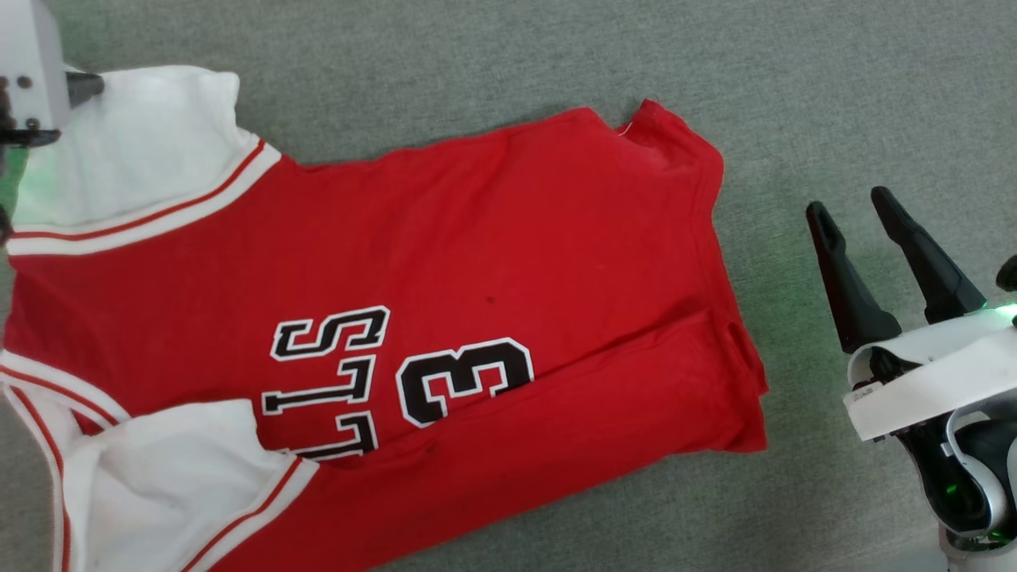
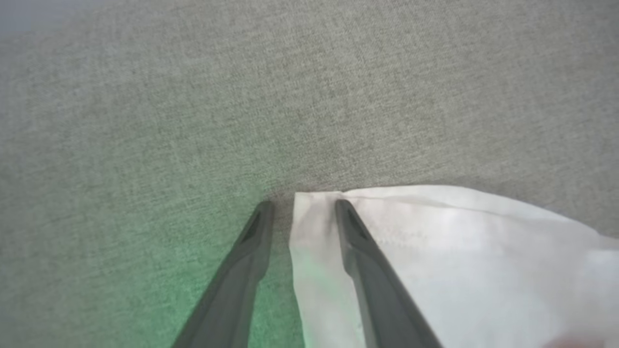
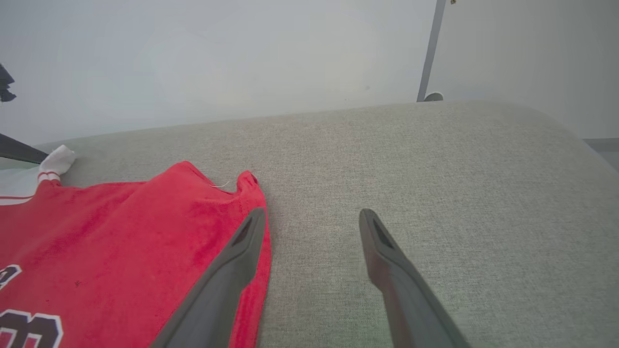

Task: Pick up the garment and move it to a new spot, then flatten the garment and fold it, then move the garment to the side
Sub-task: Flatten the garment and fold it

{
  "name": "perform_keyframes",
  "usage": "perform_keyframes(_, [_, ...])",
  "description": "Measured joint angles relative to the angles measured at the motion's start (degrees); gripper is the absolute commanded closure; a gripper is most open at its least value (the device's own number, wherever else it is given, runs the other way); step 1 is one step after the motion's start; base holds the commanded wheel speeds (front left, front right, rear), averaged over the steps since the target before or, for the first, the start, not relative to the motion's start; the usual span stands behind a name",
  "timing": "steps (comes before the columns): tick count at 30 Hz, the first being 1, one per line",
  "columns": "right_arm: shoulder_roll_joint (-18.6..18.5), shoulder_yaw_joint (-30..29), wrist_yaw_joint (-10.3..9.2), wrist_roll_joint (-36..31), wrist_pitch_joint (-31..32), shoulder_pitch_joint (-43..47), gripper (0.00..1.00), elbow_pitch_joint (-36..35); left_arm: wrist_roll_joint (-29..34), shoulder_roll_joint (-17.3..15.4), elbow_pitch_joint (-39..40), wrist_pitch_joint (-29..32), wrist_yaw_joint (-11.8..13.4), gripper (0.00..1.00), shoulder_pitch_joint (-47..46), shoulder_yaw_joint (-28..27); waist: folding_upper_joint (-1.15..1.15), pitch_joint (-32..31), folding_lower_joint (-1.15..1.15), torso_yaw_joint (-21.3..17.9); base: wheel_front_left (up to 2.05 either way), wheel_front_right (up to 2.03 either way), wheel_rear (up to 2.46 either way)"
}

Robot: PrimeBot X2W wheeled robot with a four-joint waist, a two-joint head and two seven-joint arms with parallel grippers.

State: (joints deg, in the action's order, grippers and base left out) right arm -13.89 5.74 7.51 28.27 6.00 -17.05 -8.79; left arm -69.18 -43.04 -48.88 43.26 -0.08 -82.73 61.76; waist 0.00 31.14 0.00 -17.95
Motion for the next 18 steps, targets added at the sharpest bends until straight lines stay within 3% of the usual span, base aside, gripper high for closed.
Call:
perform_keyframes(6, [0.1,-0.1,0.00,0.1,3.5,-0.8,0.00,-0.3,-1.5,1.3,0.0,5.3,0.9,1.00,-0.3,0.5,0.00,0.0,0.00,0.5,0.00,0.00,0.00])
perform_keyframes(11, [1.3,0.1,0.00,0.8,7.9,-3.2,0.00,-1.6,-1.3,1.4,0.7,5.4,1.1,1.00,-0.6,0.7,0.00,0.2,0.00,0.7,0.00,0.00,0.00])
perform_keyframes(18, [2.9,0.8,0.00,2.8,23.4,-11.0,0.00,0.5,-0.6,2.0,1.0,4.3,0.2,1.00,-0.7,1.1,0.00,0.0,0.00,1.6,0.00,0.00,0.00])
